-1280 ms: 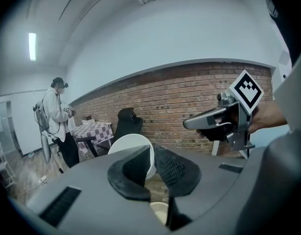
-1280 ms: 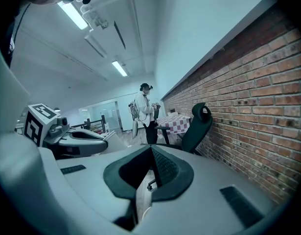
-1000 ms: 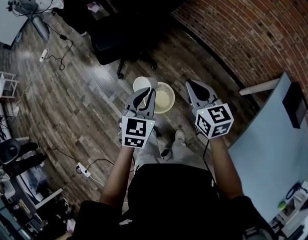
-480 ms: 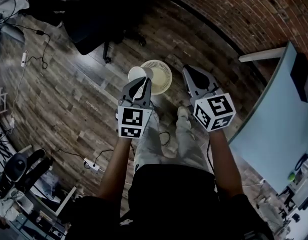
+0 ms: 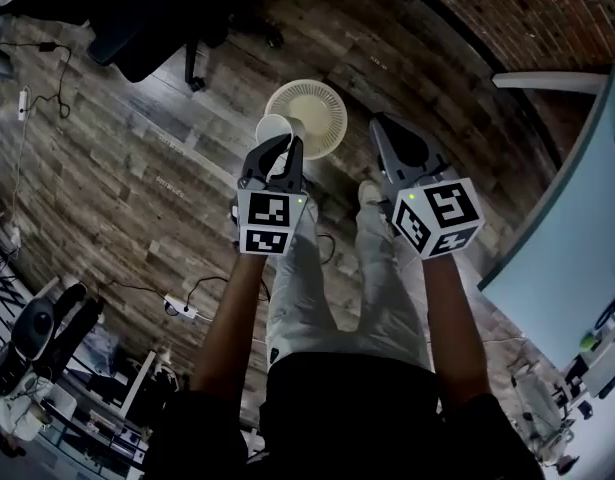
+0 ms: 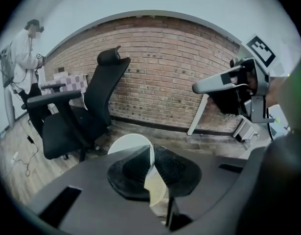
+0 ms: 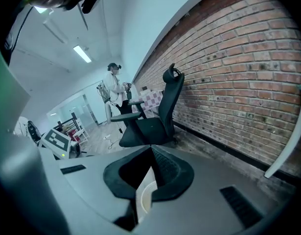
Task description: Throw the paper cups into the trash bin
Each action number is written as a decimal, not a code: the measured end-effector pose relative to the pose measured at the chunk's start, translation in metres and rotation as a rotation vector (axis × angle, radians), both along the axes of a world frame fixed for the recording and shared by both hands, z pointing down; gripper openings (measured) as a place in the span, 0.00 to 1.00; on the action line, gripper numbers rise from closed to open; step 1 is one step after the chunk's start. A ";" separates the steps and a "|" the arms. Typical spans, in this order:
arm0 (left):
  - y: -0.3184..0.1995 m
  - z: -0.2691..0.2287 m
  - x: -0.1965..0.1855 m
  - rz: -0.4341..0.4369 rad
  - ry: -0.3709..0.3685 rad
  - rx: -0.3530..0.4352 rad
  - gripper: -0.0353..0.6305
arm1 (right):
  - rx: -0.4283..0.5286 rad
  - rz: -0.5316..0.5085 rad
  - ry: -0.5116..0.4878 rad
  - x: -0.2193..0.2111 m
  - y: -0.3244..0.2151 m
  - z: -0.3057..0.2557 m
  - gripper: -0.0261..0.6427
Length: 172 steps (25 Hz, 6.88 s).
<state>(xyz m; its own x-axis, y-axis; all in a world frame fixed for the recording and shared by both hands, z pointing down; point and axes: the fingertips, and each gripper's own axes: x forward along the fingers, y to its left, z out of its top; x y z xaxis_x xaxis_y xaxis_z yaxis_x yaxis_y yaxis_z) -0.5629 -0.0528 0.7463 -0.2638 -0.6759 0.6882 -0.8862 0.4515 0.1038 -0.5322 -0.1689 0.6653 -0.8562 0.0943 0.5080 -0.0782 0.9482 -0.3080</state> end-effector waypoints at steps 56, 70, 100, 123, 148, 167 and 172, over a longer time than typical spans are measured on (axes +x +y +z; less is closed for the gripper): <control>0.024 0.292 0.017 -0.020 0.142 -0.155 0.07 | -0.049 0.007 0.187 0.029 0.018 0.217 0.05; 0.029 0.163 -0.007 -0.064 0.122 -0.008 0.07 | -0.005 0.004 0.155 0.016 0.022 0.139 0.05; 0.029 -0.200 -0.045 0.066 0.090 0.445 0.07 | 0.079 0.072 -0.076 -0.032 0.075 -0.124 0.05; 0.011 -0.283 0.021 0.070 0.007 0.600 0.07 | 0.062 0.040 -0.284 0.016 0.066 -0.196 0.05; 0.028 -0.369 0.159 0.101 -0.165 0.669 0.07 | 0.132 -0.010 -0.445 0.145 0.100 -0.284 0.05; 0.086 -0.413 0.268 0.107 -0.255 0.709 0.07 | 0.229 -0.024 -0.498 0.263 0.147 -0.323 0.05; 0.098 -0.421 0.296 0.099 -0.275 0.715 0.07 | 0.233 -0.038 -0.505 0.290 0.161 -0.327 0.05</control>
<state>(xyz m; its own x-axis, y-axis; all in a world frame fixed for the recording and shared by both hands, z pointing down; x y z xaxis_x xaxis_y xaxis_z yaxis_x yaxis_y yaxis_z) -0.2668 0.0448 0.3256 -0.2770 -0.9609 -0.0063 -0.9551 0.2746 0.1109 -0.2423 -0.0078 0.3379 -0.9969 0.0637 0.0464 0.0599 0.9950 -0.0802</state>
